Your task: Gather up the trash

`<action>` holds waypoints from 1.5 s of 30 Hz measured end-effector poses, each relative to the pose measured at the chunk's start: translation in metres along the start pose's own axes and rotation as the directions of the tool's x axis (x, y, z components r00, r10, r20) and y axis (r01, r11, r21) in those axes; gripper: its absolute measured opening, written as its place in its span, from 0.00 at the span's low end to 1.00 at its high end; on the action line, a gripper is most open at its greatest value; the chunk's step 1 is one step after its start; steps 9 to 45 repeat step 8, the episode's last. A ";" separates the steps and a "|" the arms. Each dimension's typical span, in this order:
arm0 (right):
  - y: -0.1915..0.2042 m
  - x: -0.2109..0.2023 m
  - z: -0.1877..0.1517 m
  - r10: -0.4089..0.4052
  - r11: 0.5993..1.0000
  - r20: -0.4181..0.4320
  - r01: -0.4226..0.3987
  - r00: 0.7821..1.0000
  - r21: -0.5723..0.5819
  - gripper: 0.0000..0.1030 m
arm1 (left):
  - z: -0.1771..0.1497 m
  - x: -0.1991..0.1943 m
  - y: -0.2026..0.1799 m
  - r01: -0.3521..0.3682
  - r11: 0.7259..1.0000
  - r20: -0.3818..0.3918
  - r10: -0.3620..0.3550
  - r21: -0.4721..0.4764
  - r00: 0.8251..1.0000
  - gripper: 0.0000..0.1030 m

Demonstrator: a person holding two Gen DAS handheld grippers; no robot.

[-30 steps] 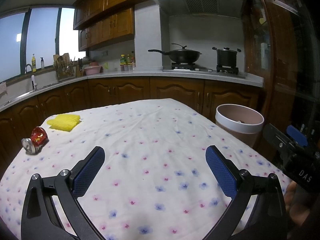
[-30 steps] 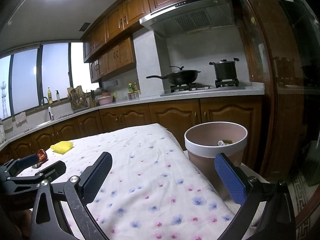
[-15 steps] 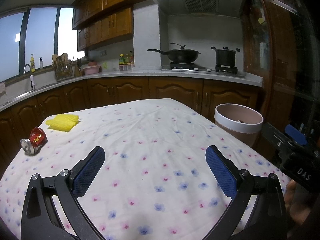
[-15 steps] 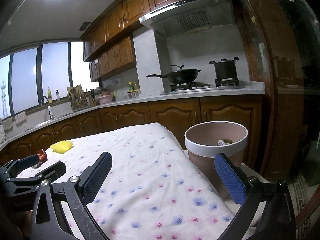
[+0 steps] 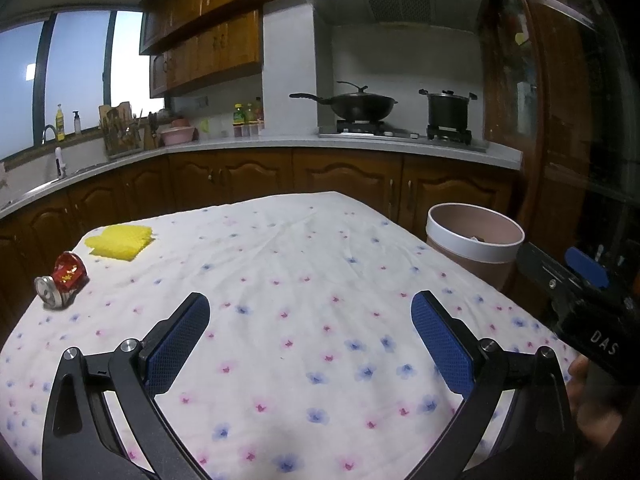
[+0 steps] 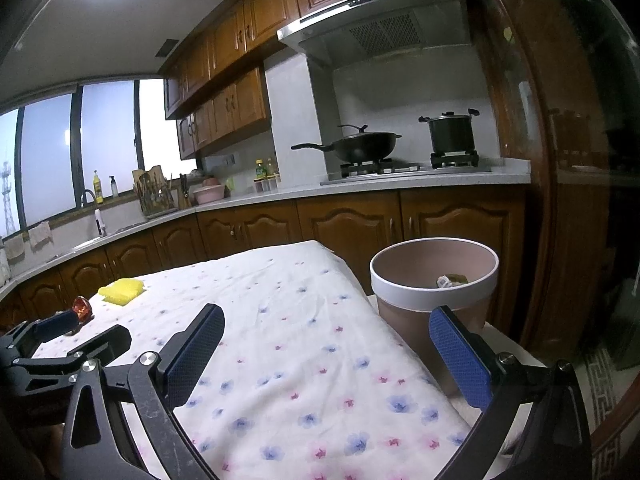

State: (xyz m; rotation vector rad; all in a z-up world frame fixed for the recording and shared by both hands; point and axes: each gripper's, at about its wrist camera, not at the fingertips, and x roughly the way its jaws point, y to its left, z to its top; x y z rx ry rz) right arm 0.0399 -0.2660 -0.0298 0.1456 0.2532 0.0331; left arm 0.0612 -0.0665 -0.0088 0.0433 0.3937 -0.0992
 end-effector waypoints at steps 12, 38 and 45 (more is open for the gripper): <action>-0.002 0.002 0.000 0.000 1.000 -0.006 0.000 1.000 -0.001 1.00 | 0.002 0.004 0.003 0.018 1.000 -0.016 -0.018 -0.008 1.000 1.00; -0.002 0.002 0.000 0.000 1.000 -0.006 0.000 1.000 -0.001 1.00 | 0.002 0.004 0.003 0.018 1.000 -0.016 -0.018 -0.008 1.000 1.00; -0.002 0.002 0.000 0.000 1.000 -0.006 0.000 1.000 -0.001 1.00 | 0.002 0.004 0.003 0.018 1.000 -0.016 -0.018 -0.008 1.000 1.00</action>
